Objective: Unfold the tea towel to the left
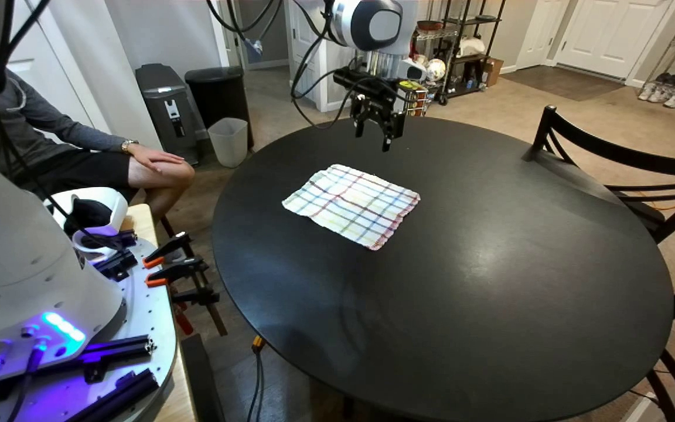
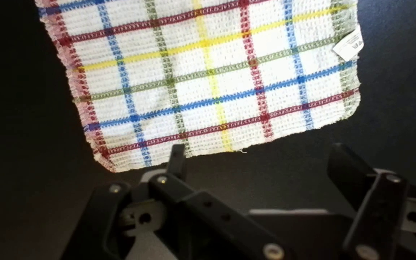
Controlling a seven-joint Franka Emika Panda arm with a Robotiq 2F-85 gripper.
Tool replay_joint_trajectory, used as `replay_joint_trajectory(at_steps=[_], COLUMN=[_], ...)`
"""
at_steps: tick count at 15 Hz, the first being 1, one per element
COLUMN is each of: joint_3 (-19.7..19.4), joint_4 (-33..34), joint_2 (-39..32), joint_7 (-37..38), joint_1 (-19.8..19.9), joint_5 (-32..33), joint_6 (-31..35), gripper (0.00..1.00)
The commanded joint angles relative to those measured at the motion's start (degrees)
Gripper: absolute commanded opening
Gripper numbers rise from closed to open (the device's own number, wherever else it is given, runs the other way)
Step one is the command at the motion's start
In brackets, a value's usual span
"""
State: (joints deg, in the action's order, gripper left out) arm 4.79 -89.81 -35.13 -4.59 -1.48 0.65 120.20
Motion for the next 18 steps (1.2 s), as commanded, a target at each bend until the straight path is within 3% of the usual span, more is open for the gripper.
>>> replay_joint_trajectory(at_steps=[1,14,18], joint_3=[0.1,0.0,-0.5], joint_4=[-3.6,-13.6,-14.0], joint_2=[3.6,10.6,12.8], joint_7=[-2.4,-4.3,-3.3], joint_1=[0.6,0.2,-0.1], joint_5=[-1.2,-0.2,0.4], joint_6=[1.5,14.2,13.7], gripper=[1.0,1.0,1.0])
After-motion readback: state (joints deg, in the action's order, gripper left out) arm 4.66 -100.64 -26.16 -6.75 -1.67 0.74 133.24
